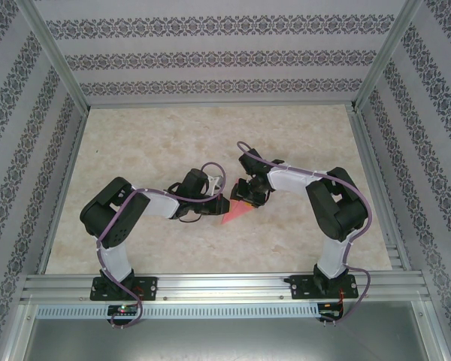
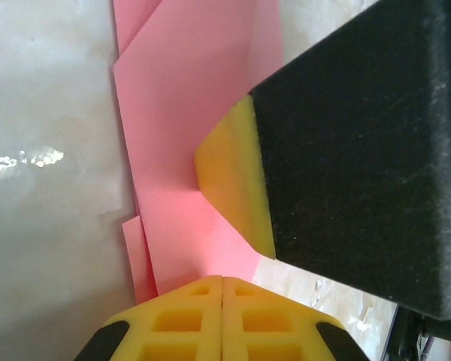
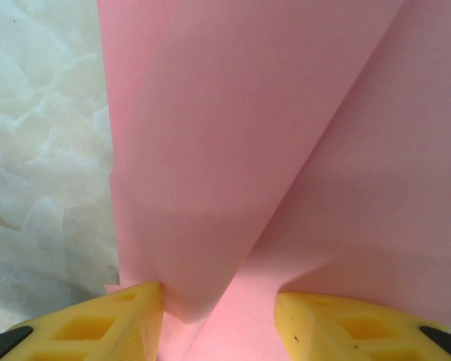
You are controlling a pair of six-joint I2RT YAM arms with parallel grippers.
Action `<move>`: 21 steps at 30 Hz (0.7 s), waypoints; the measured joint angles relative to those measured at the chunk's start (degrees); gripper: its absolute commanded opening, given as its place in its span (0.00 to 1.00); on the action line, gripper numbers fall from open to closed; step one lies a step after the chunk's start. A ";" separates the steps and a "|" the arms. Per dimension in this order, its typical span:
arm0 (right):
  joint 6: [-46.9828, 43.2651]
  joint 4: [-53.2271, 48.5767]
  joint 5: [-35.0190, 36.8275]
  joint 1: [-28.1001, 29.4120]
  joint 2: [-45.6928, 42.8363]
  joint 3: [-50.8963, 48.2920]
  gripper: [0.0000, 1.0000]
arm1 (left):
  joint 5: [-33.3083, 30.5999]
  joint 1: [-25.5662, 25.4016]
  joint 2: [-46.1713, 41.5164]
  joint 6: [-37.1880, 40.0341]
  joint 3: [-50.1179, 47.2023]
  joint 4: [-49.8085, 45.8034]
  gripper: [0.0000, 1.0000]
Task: Fold a paper plane with a square sheet of paper (pick it up from the middle)
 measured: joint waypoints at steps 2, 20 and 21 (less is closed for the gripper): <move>0.00 0.00 0.17 0.24 0.00 0.00 0.49 | -0.02 0.00 0.00 0.00 0.15 0.04 0.08; 0.02 -0.24 0.85 0.61 0.11 0.28 0.50 | -2.21 -0.02 1.64 0.02 1.09 -0.50 0.05; 0.02 -0.31 1.01 0.63 0.11 0.33 0.50 | -2.36 -0.02 1.64 0.02 1.09 -0.66 0.05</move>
